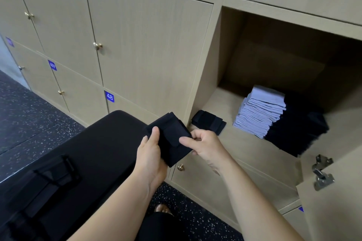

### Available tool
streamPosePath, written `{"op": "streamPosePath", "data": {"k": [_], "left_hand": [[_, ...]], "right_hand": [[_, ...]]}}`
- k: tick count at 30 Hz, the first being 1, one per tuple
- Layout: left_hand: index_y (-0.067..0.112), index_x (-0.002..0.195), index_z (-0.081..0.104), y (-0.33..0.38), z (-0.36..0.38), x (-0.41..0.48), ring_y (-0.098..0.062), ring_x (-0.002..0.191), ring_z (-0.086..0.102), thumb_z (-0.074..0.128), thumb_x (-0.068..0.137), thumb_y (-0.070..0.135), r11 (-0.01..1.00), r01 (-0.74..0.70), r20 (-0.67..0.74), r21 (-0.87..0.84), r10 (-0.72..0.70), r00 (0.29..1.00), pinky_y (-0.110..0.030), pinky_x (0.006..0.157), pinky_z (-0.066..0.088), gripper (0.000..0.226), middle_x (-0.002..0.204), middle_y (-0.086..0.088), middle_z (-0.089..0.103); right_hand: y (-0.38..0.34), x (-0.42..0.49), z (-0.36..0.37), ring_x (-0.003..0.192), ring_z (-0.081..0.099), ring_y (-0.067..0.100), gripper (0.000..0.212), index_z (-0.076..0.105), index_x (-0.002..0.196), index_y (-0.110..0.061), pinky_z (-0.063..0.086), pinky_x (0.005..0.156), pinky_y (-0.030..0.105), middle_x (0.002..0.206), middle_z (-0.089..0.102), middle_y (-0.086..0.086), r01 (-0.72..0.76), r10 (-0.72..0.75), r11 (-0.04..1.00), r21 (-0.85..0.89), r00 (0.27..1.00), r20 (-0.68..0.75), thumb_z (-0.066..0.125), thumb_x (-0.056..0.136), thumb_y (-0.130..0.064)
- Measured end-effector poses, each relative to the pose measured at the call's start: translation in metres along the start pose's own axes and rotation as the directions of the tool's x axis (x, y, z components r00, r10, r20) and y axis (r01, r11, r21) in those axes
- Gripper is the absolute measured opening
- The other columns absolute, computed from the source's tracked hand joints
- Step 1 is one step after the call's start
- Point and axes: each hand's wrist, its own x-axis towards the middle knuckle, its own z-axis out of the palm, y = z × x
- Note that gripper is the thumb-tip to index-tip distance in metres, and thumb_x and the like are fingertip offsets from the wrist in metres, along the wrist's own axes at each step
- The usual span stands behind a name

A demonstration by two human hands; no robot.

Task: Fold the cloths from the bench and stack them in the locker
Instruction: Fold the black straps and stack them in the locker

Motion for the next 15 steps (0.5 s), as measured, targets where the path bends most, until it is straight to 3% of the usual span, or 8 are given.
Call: {"op": "streamPosePath", "data": {"k": [2,5,7,9,11,13,15], "left_hand": [[0.018,0.127,0.057,-0.002,0.000,0.003,-0.025,0.104,0.069,0.046,0.102,0.039,0.999,0.012,0.000,-0.030,-0.012,1.000,-0.038,0.072,0.055,0.035,0.118,-0.006,0.070],[0.018,0.127,0.057,-0.007,0.001,0.010,-0.026,0.106,0.067,0.044,0.103,0.037,0.999,0.019,0.001,-0.038,-0.019,1.000,-0.039,0.072,0.054,0.033,0.119,-0.005,0.070],[0.018,0.125,0.059,-0.011,0.003,0.016,-0.027,0.105,0.068,0.044,0.104,0.030,0.999,0.021,0.011,-0.035,-0.021,1.000,-0.041,0.074,0.055,0.028,0.116,-0.006,0.071],[0.017,0.123,0.060,-0.016,0.007,0.022,-0.028,0.104,0.069,0.045,0.104,0.025,1.000,0.022,0.028,-0.016,-0.021,0.999,-0.042,0.077,0.057,0.026,0.115,-0.007,0.072],[0.016,0.121,0.061,-0.020,0.009,0.029,-0.027,0.100,0.071,0.045,0.104,0.020,1.000,0.025,0.024,-0.007,-0.024,0.999,-0.041,0.076,0.057,0.024,0.111,-0.007,0.073],[0.015,0.121,0.062,-0.021,0.009,0.035,-0.026,0.098,0.071,0.046,0.103,0.016,1.000,0.023,0.013,-0.008,-0.023,1.000,-0.040,0.075,0.057,0.024,0.108,-0.006,0.074],[0.015,0.121,0.062,-0.022,0.007,0.043,-0.025,0.097,0.072,0.047,0.102,0.014,1.000,0.024,0.000,-0.006,-0.024,1.000,-0.039,0.072,0.057,0.024,0.107,-0.005,0.074]], "right_hand": [[0.003,0.002,-0.004,0.070,0.047,0.018,0.058,0.049,0.075,0.003,0.040,0.067,0.035,0.072,0.049,0.006,0.029,-0.028,0.999,0.032,0.999,-0.039,0.071,0.064,-0.049],[0.005,0.006,-0.011,0.071,0.051,0.017,0.041,0.052,0.072,-0.003,0.042,0.067,0.034,0.072,0.055,0.010,0.044,-0.036,0.995,0.090,0.996,-0.085,0.071,0.070,-0.040],[0.007,0.009,-0.013,0.073,0.054,0.015,0.031,0.060,0.082,-0.002,0.045,0.069,0.033,0.080,0.063,0.018,0.063,-0.050,0.991,0.120,0.993,-0.111,0.070,0.075,-0.031],[0.012,0.016,-0.016,0.074,0.056,0.017,0.034,0.063,0.088,0.001,0.047,0.069,0.036,0.085,0.065,0.022,0.082,-0.055,0.983,0.166,0.985,-0.165,0.067,0.075,-0.031],[0.018,0.025,-0.024,0.075,0.060,0.018,0.023,0.065,0.087,-0.002,0.051,0.069,0.037,0.084,0.068,0.018,0.077,-0.017,0.966,0.247,0.971,-0.237,0.067,0.082,-0.023],[0.023,0.035,-0.037,0.071,0.064,0.013,0.005,0.067,0.087,-0.006,0.053,0.062,0.029,0.078,0.070,0.006,0.046,0.082,0.917,0.396,0.951,-0.300,0.064,0.088,-0.010],[0.034,0.048,-0.054,0.068,0.064,0.012,0.004,0.066,0.086,-0.009,0.051,0.056,0.022,0.076,0.069,0.000,0.026,0.177,0.877,0.479,0.910,-0.374,0.065,0.088,-0.005]]}}
